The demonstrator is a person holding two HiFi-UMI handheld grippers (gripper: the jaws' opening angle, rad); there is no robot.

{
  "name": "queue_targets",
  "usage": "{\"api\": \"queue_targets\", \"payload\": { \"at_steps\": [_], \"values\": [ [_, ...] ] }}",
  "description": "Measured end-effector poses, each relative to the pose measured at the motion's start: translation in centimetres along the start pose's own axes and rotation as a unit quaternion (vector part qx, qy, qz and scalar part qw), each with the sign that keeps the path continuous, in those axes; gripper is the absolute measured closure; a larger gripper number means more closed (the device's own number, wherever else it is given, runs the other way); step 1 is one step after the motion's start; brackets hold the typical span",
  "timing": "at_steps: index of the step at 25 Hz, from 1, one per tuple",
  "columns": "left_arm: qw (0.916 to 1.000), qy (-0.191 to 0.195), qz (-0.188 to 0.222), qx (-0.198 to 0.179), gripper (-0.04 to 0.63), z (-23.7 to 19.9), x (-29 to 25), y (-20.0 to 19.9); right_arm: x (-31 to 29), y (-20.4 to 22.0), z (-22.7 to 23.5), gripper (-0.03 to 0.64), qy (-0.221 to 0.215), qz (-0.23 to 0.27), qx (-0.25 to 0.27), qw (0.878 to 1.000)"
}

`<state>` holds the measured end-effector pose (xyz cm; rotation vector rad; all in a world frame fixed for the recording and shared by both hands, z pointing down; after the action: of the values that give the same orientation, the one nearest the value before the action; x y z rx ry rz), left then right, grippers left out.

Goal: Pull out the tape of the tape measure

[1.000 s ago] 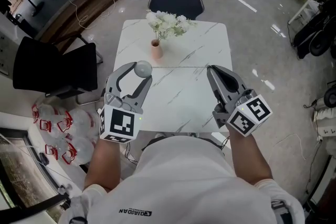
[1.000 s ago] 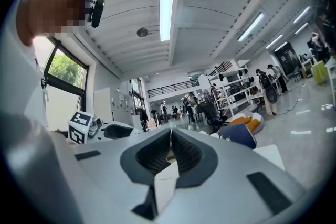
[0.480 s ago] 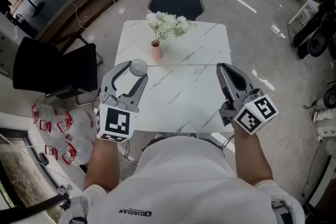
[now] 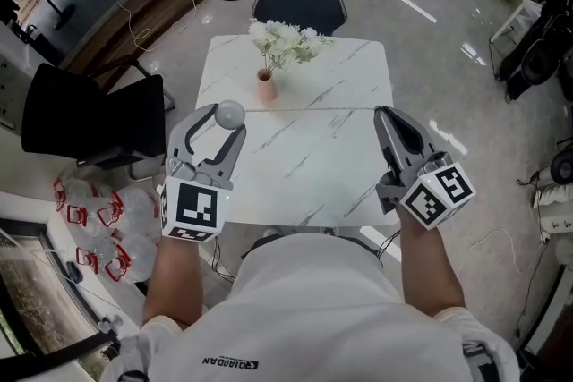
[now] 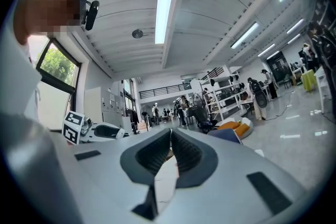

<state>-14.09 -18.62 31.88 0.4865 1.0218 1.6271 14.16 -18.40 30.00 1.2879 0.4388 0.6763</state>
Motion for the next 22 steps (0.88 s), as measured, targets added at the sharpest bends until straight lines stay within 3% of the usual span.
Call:
{"api": "queue_targets", "payload": {
  "at_steps": [22],
  "values": [
    [0.9998,-0.020,-0.009,-0.001,0.373,-2.3,0.4,0.6,2.2,-0.5,2.4,0.601,0.049,0.007,0.006,0.999]
  ]
}}
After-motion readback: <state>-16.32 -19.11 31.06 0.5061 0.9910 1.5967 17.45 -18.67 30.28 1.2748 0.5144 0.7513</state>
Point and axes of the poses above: the fingertips, and each gripper's own axes: x backward along the fingers, z to its right, y out of its underside, the point moved 4 cm from there along x, backward along the fingers, and after that the axes turned 12 degrees about -y, right-handed, at the moved point
